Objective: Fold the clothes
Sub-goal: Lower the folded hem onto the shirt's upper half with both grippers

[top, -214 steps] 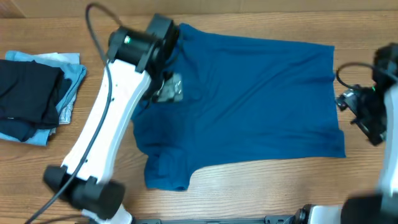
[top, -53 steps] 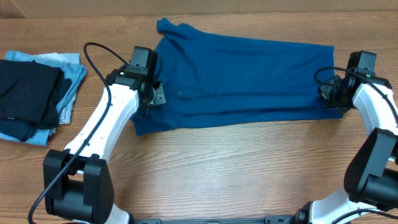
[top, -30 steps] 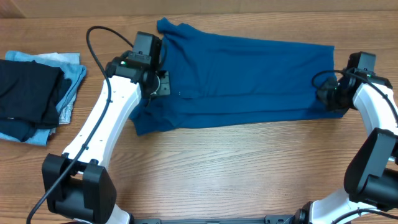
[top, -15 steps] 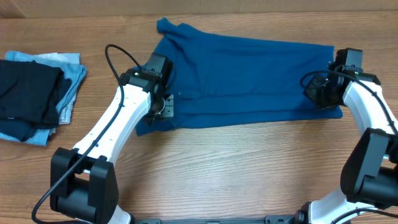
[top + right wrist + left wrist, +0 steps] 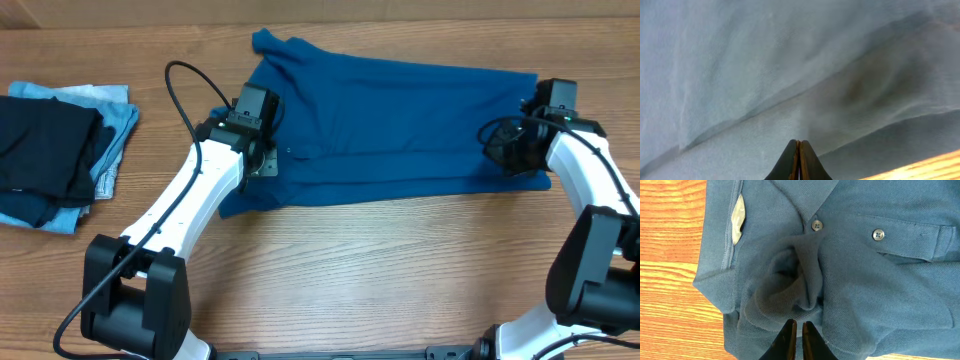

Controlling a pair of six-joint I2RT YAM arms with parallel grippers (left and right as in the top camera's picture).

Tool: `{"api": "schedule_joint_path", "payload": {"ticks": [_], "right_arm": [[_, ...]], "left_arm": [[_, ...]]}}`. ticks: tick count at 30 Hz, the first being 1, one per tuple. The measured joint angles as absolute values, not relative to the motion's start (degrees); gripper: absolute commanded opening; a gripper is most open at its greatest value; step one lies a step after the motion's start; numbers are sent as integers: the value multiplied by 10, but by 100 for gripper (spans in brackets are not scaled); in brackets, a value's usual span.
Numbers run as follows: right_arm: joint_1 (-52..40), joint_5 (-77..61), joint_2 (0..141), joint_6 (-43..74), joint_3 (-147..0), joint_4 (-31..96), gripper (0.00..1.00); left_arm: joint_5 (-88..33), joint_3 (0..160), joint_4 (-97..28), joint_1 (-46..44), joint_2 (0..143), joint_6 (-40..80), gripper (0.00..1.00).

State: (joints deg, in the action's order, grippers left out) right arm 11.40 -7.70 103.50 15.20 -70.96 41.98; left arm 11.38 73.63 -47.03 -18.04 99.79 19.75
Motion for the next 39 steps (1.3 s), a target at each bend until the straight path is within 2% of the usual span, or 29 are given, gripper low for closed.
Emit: {"api": "schedule_joint_path", "payload": {"ticks": [7,15,20,25,39], "right_arm": [[78,-84,1035,128,-709,414,4],[79,-85,1035,111,-704,404,4],[78,-75,1035,101,-635,347,4],[78,-55,1036,92,-614,320,13],[82,13,1055,89,-587,236,14]], "left_arm": [[95,736,-451,-180,1047,197,4],[116,735,-450,-180,1095,197,4],[123,735,-449,-164,1095,197,4],[128,735,-449,-153,1095,197,4],[172,735,-452,-137,1095,197,4]]}}
